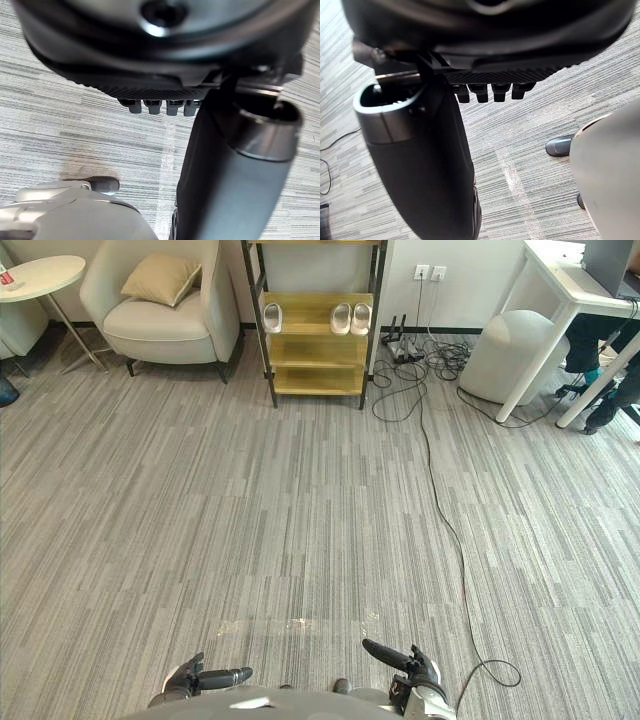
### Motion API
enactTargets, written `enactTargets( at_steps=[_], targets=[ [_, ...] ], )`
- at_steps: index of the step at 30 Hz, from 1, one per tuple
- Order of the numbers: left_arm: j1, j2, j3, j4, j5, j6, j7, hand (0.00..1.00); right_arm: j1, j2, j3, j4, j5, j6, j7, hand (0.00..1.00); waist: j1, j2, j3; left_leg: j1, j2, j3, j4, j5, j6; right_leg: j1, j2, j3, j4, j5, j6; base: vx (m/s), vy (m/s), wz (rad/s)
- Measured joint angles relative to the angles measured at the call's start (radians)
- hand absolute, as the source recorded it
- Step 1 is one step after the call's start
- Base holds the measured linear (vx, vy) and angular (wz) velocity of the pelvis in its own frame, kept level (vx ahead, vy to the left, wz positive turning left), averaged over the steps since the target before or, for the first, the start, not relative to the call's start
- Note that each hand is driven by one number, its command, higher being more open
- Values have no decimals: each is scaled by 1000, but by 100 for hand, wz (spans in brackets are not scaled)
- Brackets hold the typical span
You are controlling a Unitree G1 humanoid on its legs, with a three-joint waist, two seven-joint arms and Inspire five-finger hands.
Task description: Organize the slippers on the shoe rack
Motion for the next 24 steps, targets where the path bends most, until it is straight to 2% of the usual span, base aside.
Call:
enactTargets(
  at_steps=[6,9,10,11,13,14,15,16,17,19,20,21,22,23,24],
  targets=[
    [-4,6,-9,1,9,1,6,100,0,1,9,-2,1,0,0,100,0,-5,-4,-35,4,4,6,0,0,-25,5,1,-15,10,-7,-3,-6,0],
    [-11,11,-20,1,12,2,7,100,-2,1,9,-3,1,0,0,100,0,-7,-3,-84,18,25,79,-35,-35,-52,10,1,8,4,-15,-21,-48,-7],
    [-13,12,-19,1,15,2,7,100,-2,1,8,-7,3,-1,0,100,-1,-6,0,-110,27,43,143,-66,-35,-58,13,1,27,-14,-37,-22,-52,-11],
    [-19,10,-17,0,14,2,8,100,-1,-1,8,-11,5,-2,0,100,-1,-2,8,-140,46,65,242,-105,-50,-58,18,1,50,-39,-54,-36,-45,-8],
    [-21,13,0,-26,8,-1,7,100,7,0,6,-24,16,-2,-1,100,-1,-11,19,-237,82,126,495,-121,-60,-54,12,5,96,-83,-70,-31,-52,-4],
    [-20,1,28,-44,4,-2,5,100,14,0,6,-38,20,-2,-2,100,4,-5,22,-291,115,150,632,-121,-52,-53,14,13,124,-102,-76,71,-76,-18],
    [-20,-7,57,-55,-7,-5,5,100,19,1,6,-55,23,-1,-5,100,9,3,28,-345,154,171,764,-138,-19,-50,19,24,156,-126,-84,78,-48,-25],
    [-19,-17,70,-63,-16,-8,7,100,23,-3,7,-64,23,-1,-11,100,10,10,29,-379,177,171,833,-149,-3,-46,18,30,175,-145,-91,193,-62,-24],
    [-20,-25,84,-76,-21,-11,8,100,26,-8,8,-71,22,-1,-19,100,10,16,33,-432,200,169,878,-160,-8,-30,10,43,192,-161,-97,204,-15,-18],
    [-21,-28,85,-83,-31,-20,5,100,27,-10,7,-66,22,1,-21,100,16,17,34,-476,204,167,837,-162,-9,-13,-8,54,187,-169,-88,195,15,-22],
    [-24,-28,84,-84,-37,-26,-1,100,24,-12,7,-58,22,2,-23,100,22,16,34,-502,189,170,754,-158,-14,4,-28,67,173,-175,-79,311,127,-36],
    [-33,-27,83,-83,-37,-30,-2,100,18,-14,8,-46,22,6,-25,100,24,13,36,-526,151,170,596,-130,-36,33,-58,79,131,-179,-70,477,215,-40],
    [-40,-26,82,-81,-37,-30,0,100,15,-15,8,-40,22,8,-31,100,26,9,39,-529,115,169,449,-68,-42,55,-83,87,101,-184,-58,628,336,-38],
    [-41,-26,78,-80,-36,-30,4,100,11,-20,9,-35,22,9,-34,100,28,11,37,-526,95,166,348,-16,-43,58,-95,98,86,-190,-47,607,352,-38],
    [-40,-29,76,-78,-37,-30,8,100,5,-23,13,-29,22,9,-35,100,31,17,36,-527,93,161,291,30,-30,60,-96,110,78,-197,-34,641,369,-61]
  ],
)
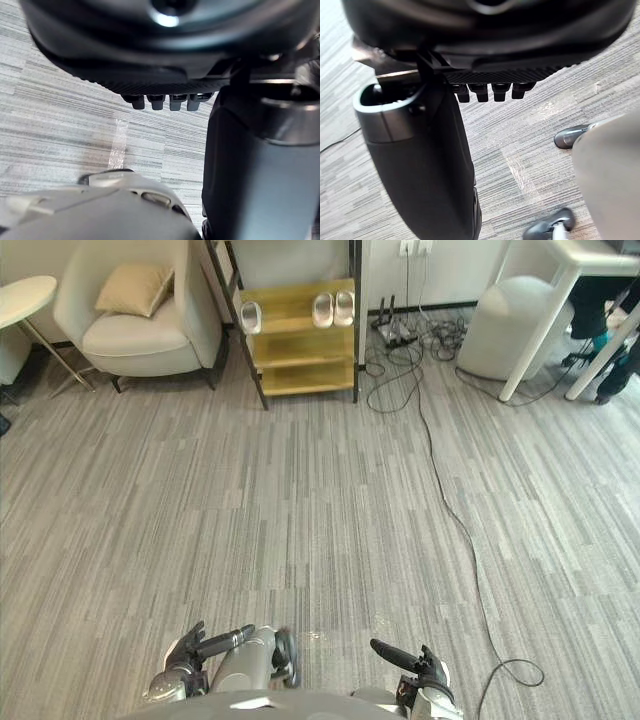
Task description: Organize the slippers on the shoe rack
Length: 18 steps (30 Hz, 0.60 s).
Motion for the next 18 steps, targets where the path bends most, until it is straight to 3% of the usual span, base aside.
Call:
enactTargets(
  at_steps=[1,4,6,7,8,9,11,13,14,15,16,17,18],
  targets=[
    [-15,8,6,15,-8,0,0,100,-17,12,7,18,0,2,2,100,3,-9,2,-12,0,2,55,61,76,9,-15,13,16,-10,16,388,215,-53],
    [-34,27,3,18,-8,5,2,100,-17,30,-2,20,0,2,4,100,4,-41,-3,2,-9,20,128,-36,101,-55,-38,11,215,-19,36,498,236,-21],
    [-41,32,1,31,-8,17,6,100,-16,32,-4,22,0,2,3,100,7,-52,-3,59,-15,31,138,-80,118,-120,-53,19,422,1,81,366,177,-14],
    [-42,42,-22,37,-7,27,12,100,-17,32,-1,20,1,1,8,100,-1,-57,-6,121,-26,33,120,-112,124,-195,-65,26,651,40,219,514,220,-9],
    [-44,45,-41,38,-8,29,14,100,-27,27,4,18,0,-3,15,100,-5,-56,-4,186,-30,30,105,-137,127,-282,-67,10,874,48,269,707,259,-2],
    [-47,45,-58,38,-8,31,16,100,-28,23,5,7,0,-3,22,100,-6,-52,-2,238,-34,27,75,-144,129,-337,-83,-44,982,23,224,460,113,2],
    [-51,38,-69,38,-8,30,16,100,-33,18,12,-8,0,-8,24,100,-8,-43,4,318,-35,22,16,-144,128,-400,-105,-135,1020,-17,152,418,52,4],
    [-55,24,-72,39,-10,30,17,100,-48,13,17,-13,0,-11,23,100,-18,-30,15,404,-30,8,-44,-144,128,-461,-108,-217,915,-63,78,422,-36,22],
    [-58,11,-71,39,-9,30,16,100,-49,13,18,-23,0,-15,23,100,-27,-28,17,444,-22,-7,-70,-144,128,-499,-98,-238,772,-67,70,372,-111,33],
    [-58,9,-72,40,-9,30,15,100,-50,13,19,-26,0,-16,23,100,-28,-28,17,449,-20,-9,-73,-144,128,-506,-96,-237,747,-66,71,454,-172,52],
    [-59,-3,-71,44,-9,29,15,100,-54,12,23,-40,1,-20,24,100,-37,-20,23,480,3,-28,-92,-157,102,-545,-65,-206,556,-25,72,316,-147,35],
    [-59,-8,-71,44,-8,29,15,100,-55,12,23,-41,1,-21,24,100,-39,-19,24,487,10,-31,-96,-163,90,-552,-57,-197,517,-8,72,482,-280,47],
    [-59,-7,-69,46,-11,30,14,100,-56,14,26,-40,1,-23,24,100,-39,-28,29,510,13,-44,-108,-178,57,-563,-43,-158,401,63,76,402,-271,36]
  ],
)
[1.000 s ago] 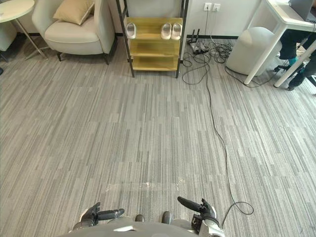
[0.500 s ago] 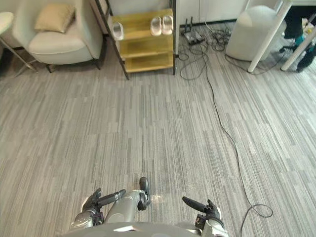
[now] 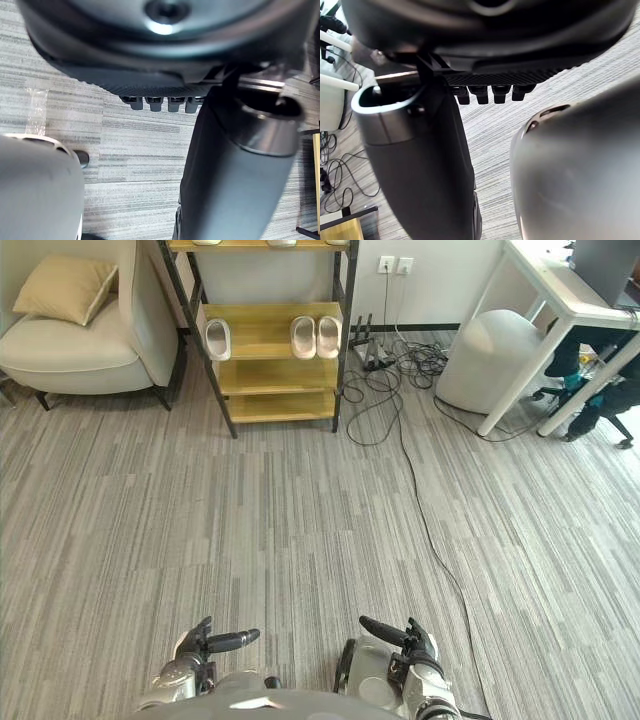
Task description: Organize the slippers on the shoe rack
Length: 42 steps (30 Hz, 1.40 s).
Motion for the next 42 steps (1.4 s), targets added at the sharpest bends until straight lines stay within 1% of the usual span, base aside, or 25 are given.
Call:
enactTargets(
  at_steps=[1,2,5,8,10,12,15,16,19,20,22,23,24,25,26,27,28,30,32,33,35,36,37,38,42],
  targets=[
    [-1,1,8,0,0,0,0,100,0,4,-2,2,6,1,1,100,-2,-15,5,21,-3,-17,-3,-21,-35,-1,0,34,-43,110,-3,406,-301,43],
    [-6,-6,19,10,1,-1,1,100,-4,-2,-10,6,23,2,3,100,-6,-13,5,45,13,-37,-4,-44,-61,-4,13,39,12,138,-43,327,-270,34],
    [0,-32,33,11,13,-1,1,100,-8,4,-56,4,32,1,8,100,-20,27,1,49,66,-84,41,-46,-64,6,29,-21,96,19,-65,464,-364,49],
    [2,-66,138,-26,22,0,-3,100,24,4,-81,-20,38,6,10,100,-18,63,10,-191,208,-150,625,-5,-73,161,88,-127,42,-51,-112,443,-339,71],
    [0,-64,143,-65,23,-2,-2,100,39,5,-67,-27,38,5,7,100,-2,54,19,-316,262,-99,854,-4,-73,267,117,-149,-7,-85,-122,326,-185,32],
    [1,-58,128,-87,24,-8,-1,100,48,10,-62,-29,39,6,1,100,9,46,19,-388,255,-43,852,-8,-69,327,118,-151,-59,-95,-120,388,-159,14],
    [-3,-68,123,-109,23,-13,-2,100,52,9,-64,-25,39,15,-5,100,26,42,22,-459,178,36,613,-21,-71,419,107,-148,-159,-83,-102,408,2,-4],
    [-11,-66,120,-109,22,-17,-3,100,48,11,-64,-17,39,18,-6,100,32,33,27,-471,120,36,458,-11,-70,455,92,-144,-195,-82,-99,431,87,-10],
    [-16,-59,103,-99,22,-23,-1,100,45,15,-61,1,38,23,-7,100,48,21,29,-459,24,41,137,196,-50,540,67,-112,-279,-87,-59,484,146,-32],
    [-26,-54,89,-76,20,-23,-2,100,41,12,-60,12,38,22,-7,100,59,18,18,-430,8,50,109,282,9,560,55,-78,-297,-92,-38,525,154,-39],
    [-40,-29,72,-61,24,-21,-8,100,25,34,-60,23,37,25,-3,100,44,-19,11,-443,-15,55,160,229,51,550,16,-48,-272,-78,-13,495,164,-6],
    [-40,-25,72,-60,24,-21,-10,100,25,36,-60,24,37,26,-1,100,43,-24,9,-442,-15,56,174,215,51,549,12,-38,-257,-78,-13,551,218,-5],
    [-39,-16,71,-39,24,-19,-12,100,30,38,-62,29,37,24,0,100,42,-32,-1,-401,-10,66,238,125,59,498,-6,20,-43,-82,-1,444,178,-15],
    [-38,-8,61,-29,24,-19,-12,100,30,38,-61,30,36,24,1,100,40,-37,-4,-371,-13,71,239,100,58,458,-21,35,86,-70,27,529,209,-20],
    [-38,2,31,-23,26,-14,-13,100,30,36,-59,29,34,22,4,100,34,-42,-7,-325,-21,71,228,65,59,369,-51,58,320,-31,112,341,124,-9],
    [-38,4,27,-21,26,-12,-13,100,30,36,-60,28,33,21,5,100,32,-42,-7,-313,-24,70,226,56,61,345,-58,61,370,-26,121,418,123,1],
    [-38,6,10,-9,25,-3,-13,100,32,33,-60,27,29,21,12,100,25,-43,-7,-262,-37,65,216,32,63,274,-79,56,529,-47,96,329,66,10],
    [-29,3,-3,-7,26,1,-11,100,44,28,-60,0,32,20,14,100,16,-35,-4,-162,-44,48,172,9,60,184,-88,2,593,-90,31,475,7,27],
    [-29,-5,-2,-7,25,1,-10,100,52,28,-61,-27,32,13,15,100,6,-27,-5,-87,-38,14,119,8,59,117,-65,-52,480,-122,-23,386,-74,59],
    [-31,-11,1,-8,26,1,-11,100,52,33,-62,-46,33,8,16,100,-1,-23,-3,-51,-26,-19,91,6,55,67,-34,-46,345,-122,-28,326,-131,80],
    [-29,-18,11,-8,26,1,-11,100,52,34,-62,-58,33,0,17,100,-7,-16,-3,-25,-8,-48,72,-6,25,38,5,-1,158,-84,-16,482,-221,66],
    [-26,-17,18,-8,27,1,-11,100,54,39,-62,-58,33,1,18,100,-7,-21,-4,-5,-5,-71,69,-27,-12,33,20,36,31,36,-21,566,-296,52],
    [-21,-29,22,-3,31,2,-11,100,53,33,-65,-54,37,5,22,100,-6,-6,-6,26,15,-87,69,-50,-48,59,35,22,39,102,-64,469,-262,46],
    [-16,-46,40,-3,36,0,-10,100,53,23,-70,-51,36,1,21,100,1,20,-14,27,42,-85,68,-50,-53,61,47,11,59,78,-70,460,-276,37],
    [-20,-76,58,-5,47,0,-18,100,54,18,-90,-48,38,3,20,100,-9,42,-22,30,79,-108,153,-37,-76,107,50,-51,112,-46,-93,399,-259,50]
  ],
)
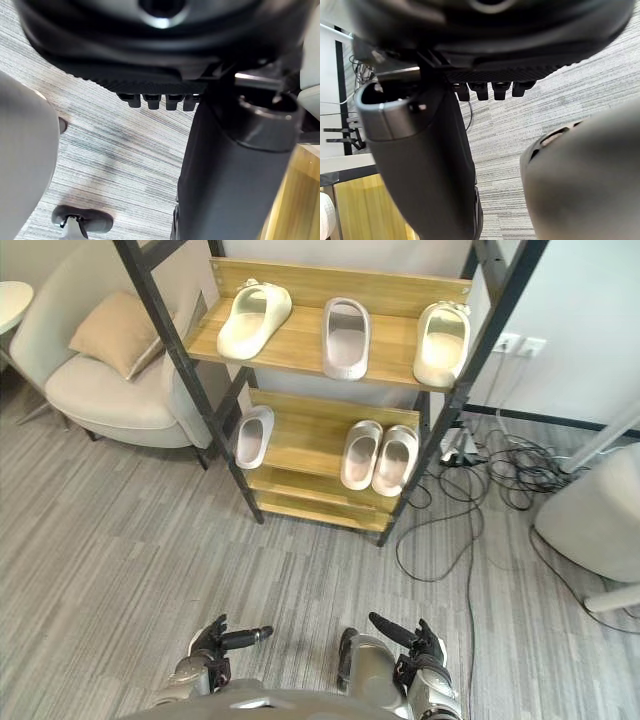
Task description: Organize the slippers on the shoe rack
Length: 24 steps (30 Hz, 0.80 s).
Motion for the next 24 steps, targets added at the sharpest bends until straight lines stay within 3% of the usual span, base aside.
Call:
enactTargets(
  at_steps=[1,2,4,5,7,9,11,12,13,16,20,23,24],
  targets=[
    [0,-6,31,-10,1,0,-6,100,7,2,1,-1,0,2,0,100,-16,3,0,-100,40,-29,238,12,-14,68,11,-42,-37,-18,-6,317,-241,67],
    [3,-10,54,-32,1,0,-6,100,23,-3,5,-5,0,1,1,100,-3,9,-1,-207,98,-35,482,57,-20,129,43,-56,-78,-26,-16,294,-214,50],
    [17,-13,70,-66,0,-6,-2,100,38,-9,23,-6,1,0,-2,100,13,17,-3,-303,154,1,665,54,-15,209,74,-55,-121,-41,-25,299,-126,-5],
    [23,-14,67,-72,0,-9,-2,100,38,-6,23,-7,5,0,-4,100,14,12,-5,-328,157,18,671,50,-12,228,74,-53,-135,-44,-23,308,-28,-17],
    [26,-15,65,-88,-1,-13,-1,100,41,-4,22,-1,3,3,-4,100,21,8,-6,-367,151,63,599,24,-10,274,73,-38,-175,-41,-15,264,42,-24],
    [21,-18,64,-92,-2,-21,-1,100,39,-2,22,0,3,10,-7,100,32,1,-2,-391,104,70,409,5,-12,308,57,-4,-207,-36,-6,265,129,-42],
    [14,-12,61,-92,-2,-18,-3,100,37,4,22,0,2,14,-9,100,41,-13,4,-398,34,19,230,17,-9,317,30,33,-210,-38,12,334,253,-60],
    [16,-7,60,-80,-3,-19,-2,100,39,4,22,2,0,18,-9,100,46,-13,4,-379,-20,-41,99,159,5,331,12,81,-210,-50,44,379,293,-69],
    [18,14,55,-62,-3,-18,0,100,40,15,23,4,2,19,-10,100,38,-37,-3,-345,-48,-16,81,153,22,340,-10,110,-219,-52,60,374,286,-60],
    [22,38,47,-57,-3,-13,0,100,43,36,23,3,-1,21,-6,100,46,-72,-21,-346,-62,37,118,112,48,346,-41,154,-251,-34,85,228,222,-33],
    [21,45,35,-34,-3,-7,-1,100,40,38,26,2,-10,17,3,100,47,-73,-31,-301,-67,101,92,89,68,335,-60,208,-244,-4,107,65,123,-46],
    [22,45,15,-24,-2,-4,-5,100,40,29,42,2,-23,18,4,100,47,-63,-36,-262,-66,136,45,84,74,255,-70,218,-102,-1,113,-27,73,-53],
    [24,45,11,-19,-2,0,-5,100,42,20,56,3,-33,18,3,100,44,-58,-34,-226,-67,159,14,85,78,190,-84,209,39,11,135,-45,33,-47]
  ],
)
